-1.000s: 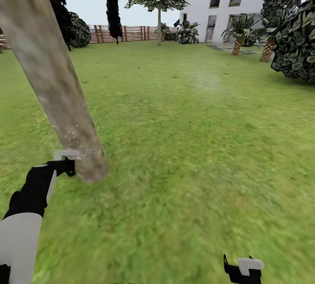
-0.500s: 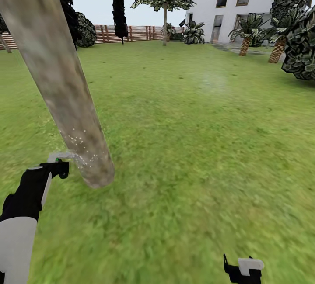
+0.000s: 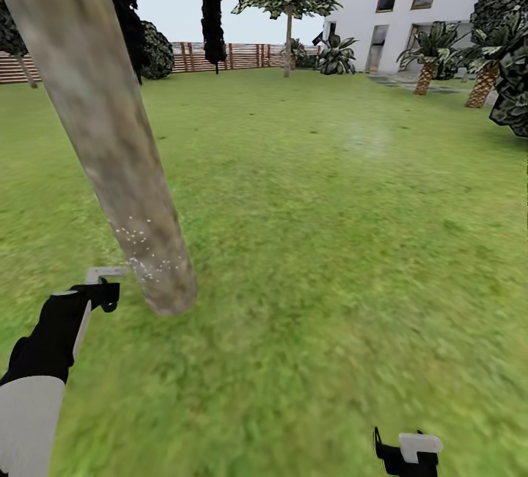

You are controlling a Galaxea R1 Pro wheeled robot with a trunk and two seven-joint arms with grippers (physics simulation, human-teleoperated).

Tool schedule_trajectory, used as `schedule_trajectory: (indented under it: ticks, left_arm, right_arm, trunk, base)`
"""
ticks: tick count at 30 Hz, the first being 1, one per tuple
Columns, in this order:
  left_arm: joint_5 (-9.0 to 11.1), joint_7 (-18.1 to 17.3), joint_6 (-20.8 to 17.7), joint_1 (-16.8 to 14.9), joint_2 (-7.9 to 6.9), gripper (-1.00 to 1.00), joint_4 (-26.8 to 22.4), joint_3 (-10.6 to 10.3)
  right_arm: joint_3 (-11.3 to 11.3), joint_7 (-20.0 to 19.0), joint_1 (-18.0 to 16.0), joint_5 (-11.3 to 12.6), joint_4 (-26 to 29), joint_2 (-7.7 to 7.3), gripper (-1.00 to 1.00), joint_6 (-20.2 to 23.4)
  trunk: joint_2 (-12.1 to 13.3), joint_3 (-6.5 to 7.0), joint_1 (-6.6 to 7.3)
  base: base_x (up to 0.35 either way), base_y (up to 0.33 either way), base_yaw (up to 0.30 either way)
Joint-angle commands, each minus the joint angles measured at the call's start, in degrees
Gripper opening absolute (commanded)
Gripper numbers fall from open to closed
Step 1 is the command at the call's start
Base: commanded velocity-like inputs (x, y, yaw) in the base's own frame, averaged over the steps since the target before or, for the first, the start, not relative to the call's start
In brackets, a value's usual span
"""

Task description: In the garden, pick up the pesticide atomizer on the floor and spray pesticide onto both trees until each tree trunk is fully covered.

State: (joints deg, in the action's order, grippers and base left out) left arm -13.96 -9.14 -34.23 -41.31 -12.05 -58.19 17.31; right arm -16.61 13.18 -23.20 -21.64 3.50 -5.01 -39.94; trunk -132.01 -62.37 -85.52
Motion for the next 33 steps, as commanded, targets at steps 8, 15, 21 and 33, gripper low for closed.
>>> schedule_trajectory:
  ticks: [8,15,21,33]
  left_arm:
    - [0.3,0.1,0.0,0.0,0.01,-1.0,-0.7,0.1]
    - [0.4,0.2,0.1,0.0,0.1,-1.0,-0.8,0.7]
    - [0.4,0.3,0.1,0.0,0.18,-1.0,-0.8,0.7]
    - [0.7,2.7,0.1,-0.2,1.51,-1.0,-1.7,0.6]
  right_arm:
    - [0.0,0.0,0.0,0.0,0.0,0.0,1.0,0.0]
    - [0.0,0.0,0.0,0.0,0.0,0.0,1.0,0.0]
    - [0.0,0.2,0.0,0.1,0.0,-0.16,1.0,-0.1]
    - [0.0,0.2,0.0,0.1,0.0,-0.12,1.0,0.0]
  trunk:
    - [0.0,0.0,0.0]
    - [0.0,0.0,0.0]
    - [0.0,0.0,0.0]
    - [0.0,0.0,0.0]
  base:
    - [0.0,-0.272,0.0]
    - [0.0,-0.273,0.148]
    - [0.0,-0.273,0.088]
    - [0.037,-0.269,0.0]
